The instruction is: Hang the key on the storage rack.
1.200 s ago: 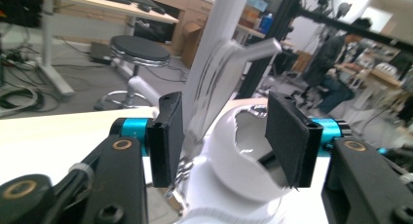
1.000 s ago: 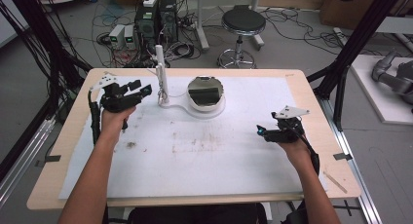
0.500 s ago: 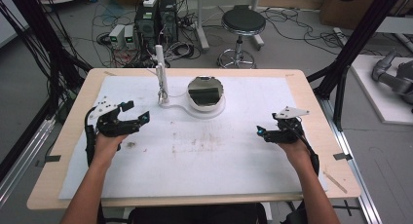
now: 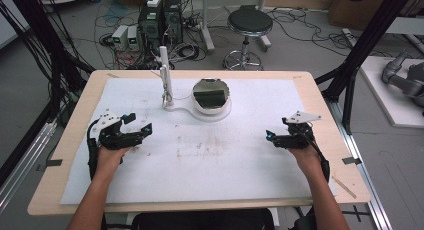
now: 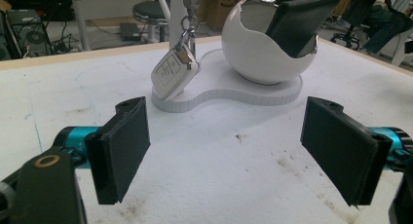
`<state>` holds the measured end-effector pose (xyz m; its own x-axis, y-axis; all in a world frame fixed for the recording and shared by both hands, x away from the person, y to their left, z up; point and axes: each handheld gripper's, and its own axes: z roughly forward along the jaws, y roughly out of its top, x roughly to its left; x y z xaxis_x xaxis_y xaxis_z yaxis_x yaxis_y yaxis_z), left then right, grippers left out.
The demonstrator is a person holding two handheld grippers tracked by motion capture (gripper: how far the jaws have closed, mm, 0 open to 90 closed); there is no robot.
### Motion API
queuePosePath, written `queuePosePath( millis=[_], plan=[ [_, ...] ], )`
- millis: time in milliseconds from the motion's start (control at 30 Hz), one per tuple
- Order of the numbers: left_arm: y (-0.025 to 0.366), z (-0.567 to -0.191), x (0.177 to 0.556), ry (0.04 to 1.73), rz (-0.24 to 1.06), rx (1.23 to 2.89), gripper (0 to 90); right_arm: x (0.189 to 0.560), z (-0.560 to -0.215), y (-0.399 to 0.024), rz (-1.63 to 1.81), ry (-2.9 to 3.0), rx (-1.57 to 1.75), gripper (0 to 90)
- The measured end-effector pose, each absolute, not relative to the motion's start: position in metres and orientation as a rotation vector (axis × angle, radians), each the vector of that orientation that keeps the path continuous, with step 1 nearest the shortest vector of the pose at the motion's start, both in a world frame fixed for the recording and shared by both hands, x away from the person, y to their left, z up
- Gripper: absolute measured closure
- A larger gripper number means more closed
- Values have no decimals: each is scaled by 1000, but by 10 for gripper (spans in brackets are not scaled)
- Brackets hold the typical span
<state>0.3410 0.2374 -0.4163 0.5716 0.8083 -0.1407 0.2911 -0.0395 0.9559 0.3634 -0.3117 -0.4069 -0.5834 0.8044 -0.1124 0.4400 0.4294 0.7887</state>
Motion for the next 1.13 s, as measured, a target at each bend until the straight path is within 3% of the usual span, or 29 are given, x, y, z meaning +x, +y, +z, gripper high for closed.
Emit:
queuePosePath(
  millis=[1133],
  plan=[
    [241, -418, 339, 965, 556, 1622, 185, 361, -406, -311, 1014, 2188, 1080, 198]
  ],
)
